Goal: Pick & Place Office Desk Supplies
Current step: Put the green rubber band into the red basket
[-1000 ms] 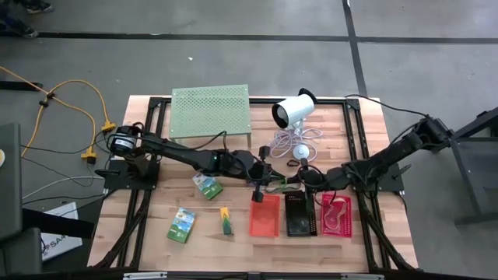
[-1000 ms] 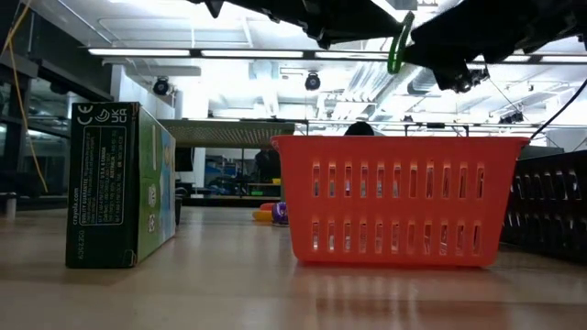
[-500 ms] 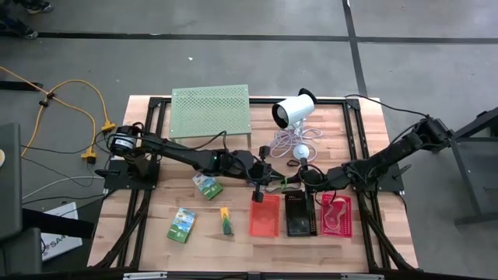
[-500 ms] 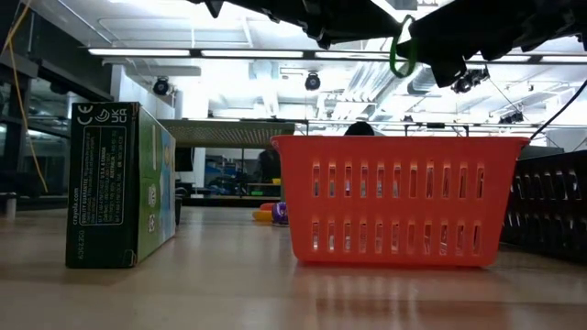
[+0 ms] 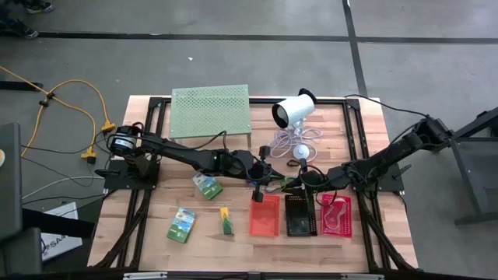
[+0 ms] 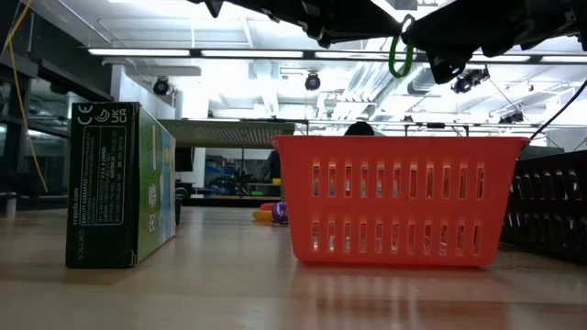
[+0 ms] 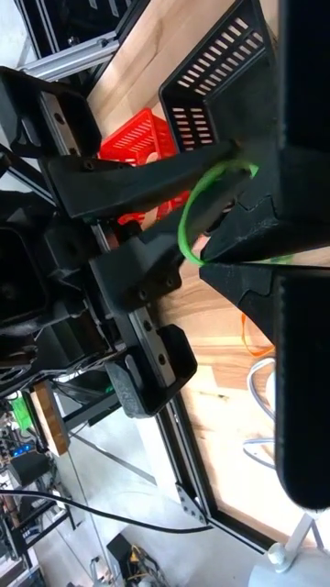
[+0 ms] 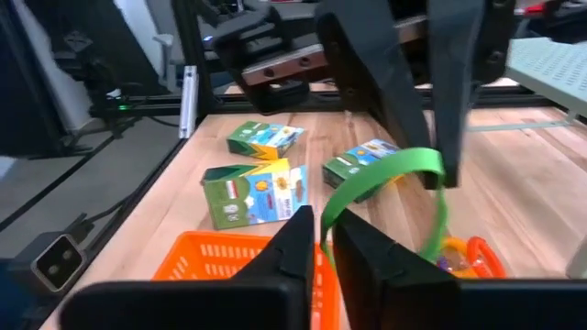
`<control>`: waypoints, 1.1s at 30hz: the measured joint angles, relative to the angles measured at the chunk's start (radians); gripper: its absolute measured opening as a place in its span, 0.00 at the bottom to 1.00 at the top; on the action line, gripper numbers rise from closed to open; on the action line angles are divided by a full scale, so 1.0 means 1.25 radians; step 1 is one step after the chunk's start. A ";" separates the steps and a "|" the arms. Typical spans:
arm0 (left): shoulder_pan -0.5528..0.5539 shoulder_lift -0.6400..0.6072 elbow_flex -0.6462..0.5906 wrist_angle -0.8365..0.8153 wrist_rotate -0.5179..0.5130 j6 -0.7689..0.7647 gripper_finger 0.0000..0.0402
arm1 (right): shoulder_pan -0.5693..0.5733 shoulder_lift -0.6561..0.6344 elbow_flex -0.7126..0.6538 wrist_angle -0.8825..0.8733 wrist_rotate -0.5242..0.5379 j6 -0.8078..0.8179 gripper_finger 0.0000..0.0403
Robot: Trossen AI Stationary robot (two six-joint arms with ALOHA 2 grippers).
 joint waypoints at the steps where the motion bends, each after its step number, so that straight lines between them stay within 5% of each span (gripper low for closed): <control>1: 0.000 0.000 0.000 0.000 0.000 0.000 0.00 | 0.000 0.000 0.000 0.000 -0.006 -0.006 0.03; 15: 0.000 0.000 0.000 -0.001 0.000 -0.002 0.01 | 0.000 0.000 0.000 0.000 -0.007 -0.012 0.01; 26: 0.000 0.000 0.000 -0.006 0.035 0.004 0.22 | 0.001 0.000 0.000 -0.001 -0.006 -0.007 0.01; 33: 0.000 0.000 0.000 -0.018 0.034 0.004 0.25 | 0.011 -0.027 0.000 -0.066 0.004 0.057 0.01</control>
